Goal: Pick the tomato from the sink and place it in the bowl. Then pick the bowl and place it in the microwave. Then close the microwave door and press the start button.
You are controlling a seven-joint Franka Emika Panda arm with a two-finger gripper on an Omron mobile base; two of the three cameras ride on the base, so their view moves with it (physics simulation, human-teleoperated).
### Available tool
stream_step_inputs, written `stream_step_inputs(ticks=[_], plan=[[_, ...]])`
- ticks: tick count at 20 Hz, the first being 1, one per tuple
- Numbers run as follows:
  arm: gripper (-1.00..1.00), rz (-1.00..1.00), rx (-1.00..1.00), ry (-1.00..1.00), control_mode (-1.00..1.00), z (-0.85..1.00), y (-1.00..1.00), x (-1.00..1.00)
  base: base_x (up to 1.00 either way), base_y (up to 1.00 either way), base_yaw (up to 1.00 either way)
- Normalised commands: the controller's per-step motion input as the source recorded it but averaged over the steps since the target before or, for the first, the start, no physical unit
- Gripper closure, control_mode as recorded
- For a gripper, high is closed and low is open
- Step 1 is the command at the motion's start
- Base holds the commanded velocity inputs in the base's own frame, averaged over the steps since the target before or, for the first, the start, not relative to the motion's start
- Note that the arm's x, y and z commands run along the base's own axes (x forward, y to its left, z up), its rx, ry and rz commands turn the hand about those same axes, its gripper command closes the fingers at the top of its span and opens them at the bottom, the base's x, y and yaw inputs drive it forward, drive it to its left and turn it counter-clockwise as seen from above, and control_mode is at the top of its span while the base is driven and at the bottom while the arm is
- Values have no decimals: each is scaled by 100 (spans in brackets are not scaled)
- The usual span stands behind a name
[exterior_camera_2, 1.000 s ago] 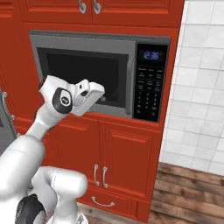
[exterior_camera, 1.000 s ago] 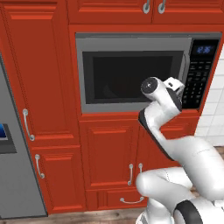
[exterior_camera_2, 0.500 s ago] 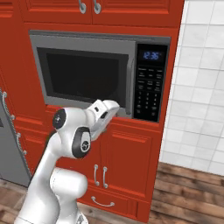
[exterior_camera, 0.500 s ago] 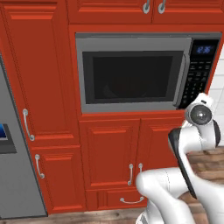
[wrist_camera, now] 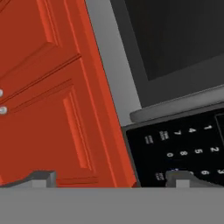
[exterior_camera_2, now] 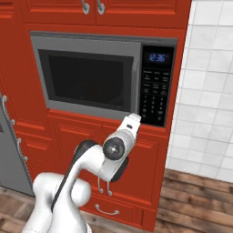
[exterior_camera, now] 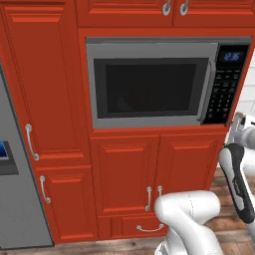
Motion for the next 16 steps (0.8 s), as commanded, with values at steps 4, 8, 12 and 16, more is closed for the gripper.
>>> stream_step_inputs(ticks=[4, 8, 12, 16], plan=[[-100, 52, 6, -9, -100, -17, 0, 0, 0, 0, 0], [-100, 21, 5, -9, -100, 8, 0, 1, 0, 0, 0], [100, 2, 1, -4, -100, 8, 2, 19, 0, 0, 0], [100, 0, 2, -3, -100, 10, 15, 21, 0, 0, 0]])
